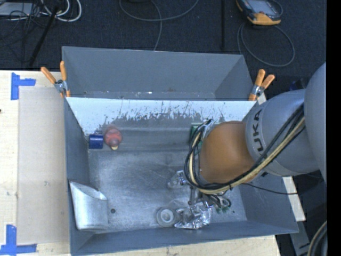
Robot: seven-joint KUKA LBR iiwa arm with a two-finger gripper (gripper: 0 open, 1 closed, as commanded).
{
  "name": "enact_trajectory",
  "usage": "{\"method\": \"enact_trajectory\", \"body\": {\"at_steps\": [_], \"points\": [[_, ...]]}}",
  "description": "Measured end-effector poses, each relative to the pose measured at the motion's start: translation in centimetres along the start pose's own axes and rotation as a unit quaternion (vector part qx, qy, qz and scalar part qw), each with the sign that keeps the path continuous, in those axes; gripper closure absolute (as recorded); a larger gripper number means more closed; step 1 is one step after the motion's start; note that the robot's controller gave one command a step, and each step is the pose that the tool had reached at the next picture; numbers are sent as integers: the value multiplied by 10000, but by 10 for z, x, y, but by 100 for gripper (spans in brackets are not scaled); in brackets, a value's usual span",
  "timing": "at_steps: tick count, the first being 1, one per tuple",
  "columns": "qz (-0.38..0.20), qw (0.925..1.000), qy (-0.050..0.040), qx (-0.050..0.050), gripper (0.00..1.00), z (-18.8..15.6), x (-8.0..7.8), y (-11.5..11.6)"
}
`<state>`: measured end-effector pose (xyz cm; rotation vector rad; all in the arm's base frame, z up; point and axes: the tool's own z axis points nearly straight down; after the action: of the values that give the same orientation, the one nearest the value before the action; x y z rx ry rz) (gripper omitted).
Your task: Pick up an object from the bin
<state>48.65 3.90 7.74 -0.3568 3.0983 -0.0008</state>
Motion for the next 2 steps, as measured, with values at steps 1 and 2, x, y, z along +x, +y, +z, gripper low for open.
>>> {"method": "enact_trajectory", "body": {"at_steps": [1,2], "points": [[23,10000,91,-13,100,0,4,0],[752,9971,116,7,100,-12,15,-98]]}}
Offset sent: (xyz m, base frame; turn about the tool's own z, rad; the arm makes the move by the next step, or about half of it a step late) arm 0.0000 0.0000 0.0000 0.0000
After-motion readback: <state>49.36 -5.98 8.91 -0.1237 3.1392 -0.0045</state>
